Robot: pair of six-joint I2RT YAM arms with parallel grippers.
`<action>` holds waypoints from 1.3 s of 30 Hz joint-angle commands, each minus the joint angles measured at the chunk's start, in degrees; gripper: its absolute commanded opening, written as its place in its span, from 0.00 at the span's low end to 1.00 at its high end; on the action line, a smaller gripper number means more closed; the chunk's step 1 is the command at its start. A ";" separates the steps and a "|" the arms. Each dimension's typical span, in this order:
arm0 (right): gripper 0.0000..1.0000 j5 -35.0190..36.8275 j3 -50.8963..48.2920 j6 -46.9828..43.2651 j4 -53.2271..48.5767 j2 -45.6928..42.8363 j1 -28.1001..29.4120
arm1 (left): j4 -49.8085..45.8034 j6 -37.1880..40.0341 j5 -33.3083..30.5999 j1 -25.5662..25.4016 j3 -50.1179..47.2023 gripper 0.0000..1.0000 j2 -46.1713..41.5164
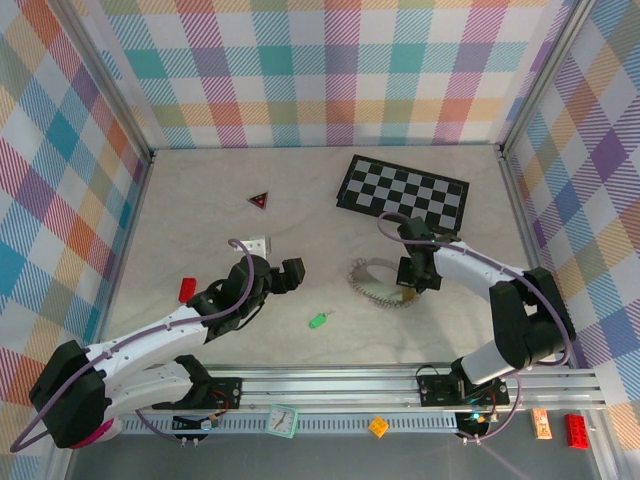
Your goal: Put the keys on the keyring
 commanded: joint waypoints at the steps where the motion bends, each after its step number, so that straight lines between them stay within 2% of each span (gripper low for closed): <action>1: 0.05 1.15 -0.12 -0.85 -1.40 0.48 -0.42 | 0.07 -0.66 -0.98 -0.80 -0.31 0.90 -0.45; 9: 0.14 1.01 0.66 -1.22 -1.30 1.45 -0.37 | -0.03 -0.70 -0.94 -0.84 -0.20 0.90 -0.34; 16: 0.16 1.90 1.41 -1.35 -1.92 2.47 -0.36 | -0.21 -0.80 -0.96 -0.79 -0.07 0.90 -0.49; 27: 0.09 2.95 1.88 -1.80 -2.54 1.93 -0.36 | -0.20 -0.75 -0.93 -0.86 0.06 0.90 -0.51; 32: 0.03 2.79 2.16 -2.58 -2.72 1.10 -0.39 | -0.01 -0.64 -0.84 -0.78 0.06 0.90 -0.48; 33: 0.00 2.65 2.24 -2.81 -2.72 0.61 -0.32 | 0.00 -0.58 -0.91 -0.79 0.06 0.90 -0.52; 39: 0.00 -0.04 2.88 -6.23 -2.73 -6.28 -0.10 | -0.79 1.39 -1.60 -0.82 0.86 0.90 -1.45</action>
